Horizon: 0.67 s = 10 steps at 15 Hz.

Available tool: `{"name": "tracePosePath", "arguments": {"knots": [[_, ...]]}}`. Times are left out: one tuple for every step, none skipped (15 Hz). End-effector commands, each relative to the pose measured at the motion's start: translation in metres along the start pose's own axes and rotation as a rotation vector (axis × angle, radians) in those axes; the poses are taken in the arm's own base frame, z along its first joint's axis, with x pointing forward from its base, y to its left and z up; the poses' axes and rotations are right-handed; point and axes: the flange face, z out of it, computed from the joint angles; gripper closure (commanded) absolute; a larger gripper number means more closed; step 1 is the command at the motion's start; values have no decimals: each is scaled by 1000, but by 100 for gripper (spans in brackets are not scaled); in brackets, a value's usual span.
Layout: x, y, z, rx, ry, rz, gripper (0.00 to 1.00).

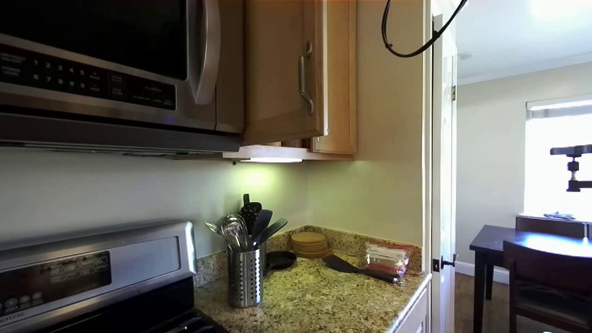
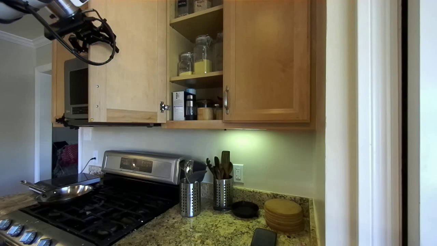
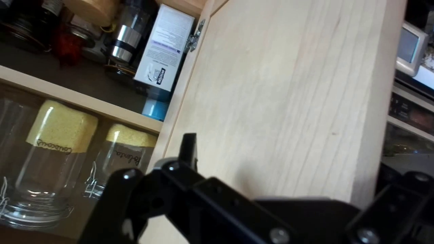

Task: Close the open upper cabinet door

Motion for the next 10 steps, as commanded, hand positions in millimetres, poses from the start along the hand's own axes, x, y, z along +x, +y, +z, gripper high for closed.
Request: {"name": "tracePosePath", "arguments": {"knots": [[-25,38,24,-116,-69,50,0],[-29,43,27,-124,-79,65,0],[-33,48,28,-137,-85,76,0],[-32,48,19,-152,-91,86,0],[-35,52,17,-161,-99,96,0],[-39,57,15,-180,-111,106,0],[-42,63,14,-200,-122,111,0],[-44,67,13,-219,-132,120,0],[-47,71,12,-229,-143,131,0],[-51,78,14,-254,-164,130,0]]}}
